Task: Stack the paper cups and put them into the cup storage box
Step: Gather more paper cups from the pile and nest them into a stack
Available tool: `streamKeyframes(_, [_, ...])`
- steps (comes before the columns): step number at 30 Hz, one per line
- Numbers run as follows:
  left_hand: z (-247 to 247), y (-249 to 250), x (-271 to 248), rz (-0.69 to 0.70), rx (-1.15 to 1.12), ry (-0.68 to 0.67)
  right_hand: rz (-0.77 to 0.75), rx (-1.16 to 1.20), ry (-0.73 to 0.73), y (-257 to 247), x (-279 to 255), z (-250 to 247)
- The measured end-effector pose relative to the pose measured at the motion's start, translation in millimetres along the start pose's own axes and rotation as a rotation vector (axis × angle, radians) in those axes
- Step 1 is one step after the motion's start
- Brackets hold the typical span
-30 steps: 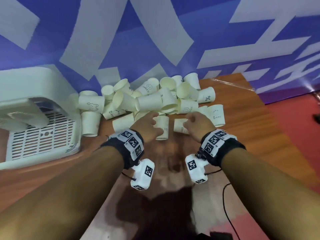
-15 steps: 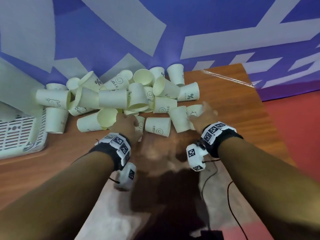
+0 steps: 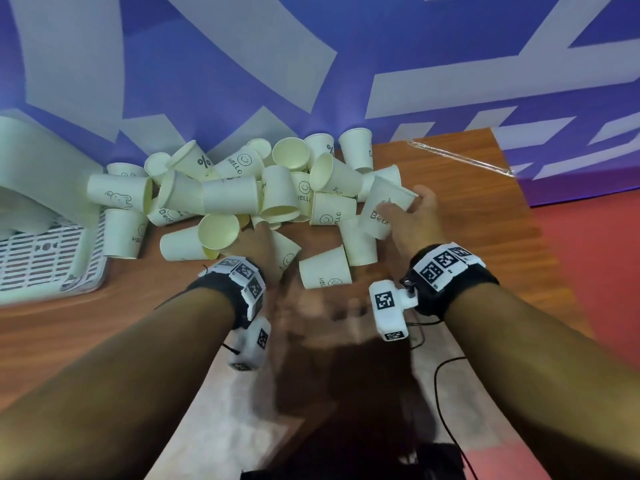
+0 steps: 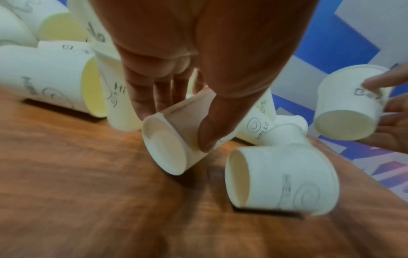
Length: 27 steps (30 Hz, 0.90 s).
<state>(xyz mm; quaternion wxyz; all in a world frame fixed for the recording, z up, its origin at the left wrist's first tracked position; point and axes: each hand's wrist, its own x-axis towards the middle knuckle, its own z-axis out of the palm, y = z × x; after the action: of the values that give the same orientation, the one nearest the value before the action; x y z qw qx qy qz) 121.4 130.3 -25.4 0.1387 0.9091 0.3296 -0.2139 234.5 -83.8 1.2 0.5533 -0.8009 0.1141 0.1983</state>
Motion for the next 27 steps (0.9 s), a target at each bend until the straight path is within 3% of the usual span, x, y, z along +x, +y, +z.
streamKeyframes(5, [-22, 1, -25, 0.168, -0.160, 0.051, 0.023, 0.179, -0.178, -14, -26, 31])
streamKeyframes(8, [-34, 3, -45, 0.307, -0.254, 0.040, -0.002, 0.161, -0.319, -12, -42, 48])
streamKeyframes(13, [-40, 4, -68, 0.331, -0.443, 0.050, -0.024, -0.035, -0.516, -2, -73, 55])
streamKeyframes(16, [-39, -4, -76, 0.310, -0.408, 0.012, -0.046, -0.148, -0.619, 6, -86, 44])
streamKeyframes(21, [-29, -19, -83, 0.303, -0.341, -0.045, -0.247, -0.690, -0.502, 40, -82, 36])
streamKeyframes(24, [-22, -29, -84, 0.278, -0.296, -0.081, -0.313, -1.004, -0.557, 69, -82, 40])
streamKeyframes(27, [-16, -37, -82, 0.257, -0.245, -0.104, -0.247, -0.878, -0.511, 75, -78, 38])
